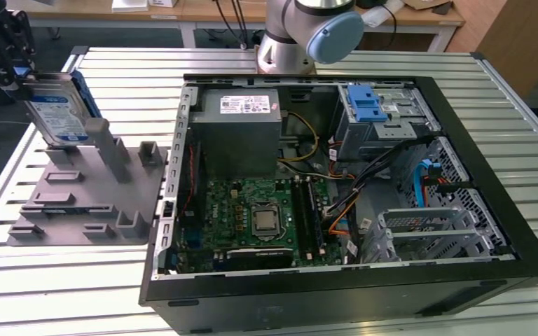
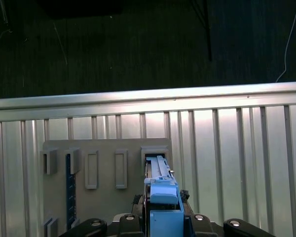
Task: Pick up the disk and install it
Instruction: 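Pick up the disk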
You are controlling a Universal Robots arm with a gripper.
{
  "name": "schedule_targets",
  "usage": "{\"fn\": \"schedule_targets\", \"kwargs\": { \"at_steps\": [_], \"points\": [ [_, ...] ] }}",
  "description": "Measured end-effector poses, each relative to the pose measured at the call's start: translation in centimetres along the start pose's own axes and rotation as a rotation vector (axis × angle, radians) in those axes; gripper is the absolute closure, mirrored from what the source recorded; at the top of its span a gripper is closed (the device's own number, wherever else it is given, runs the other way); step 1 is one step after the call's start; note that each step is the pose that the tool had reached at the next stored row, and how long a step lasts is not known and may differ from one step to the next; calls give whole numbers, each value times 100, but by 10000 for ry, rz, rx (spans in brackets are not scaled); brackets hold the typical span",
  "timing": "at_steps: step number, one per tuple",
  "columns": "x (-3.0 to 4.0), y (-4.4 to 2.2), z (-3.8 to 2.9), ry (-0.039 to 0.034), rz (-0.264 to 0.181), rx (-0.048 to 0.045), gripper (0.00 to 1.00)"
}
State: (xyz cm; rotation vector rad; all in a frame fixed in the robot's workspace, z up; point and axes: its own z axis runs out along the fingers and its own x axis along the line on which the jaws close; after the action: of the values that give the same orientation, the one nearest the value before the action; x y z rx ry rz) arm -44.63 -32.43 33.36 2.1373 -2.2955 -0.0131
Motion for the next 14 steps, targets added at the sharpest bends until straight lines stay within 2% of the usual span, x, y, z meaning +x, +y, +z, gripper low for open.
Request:
{"fn": "schedule_targets", "kwargs": {
  "at_steps": [14],
  "points": [
    [0, 0, -22, 0, 0, 0, 64]
  ]
}}
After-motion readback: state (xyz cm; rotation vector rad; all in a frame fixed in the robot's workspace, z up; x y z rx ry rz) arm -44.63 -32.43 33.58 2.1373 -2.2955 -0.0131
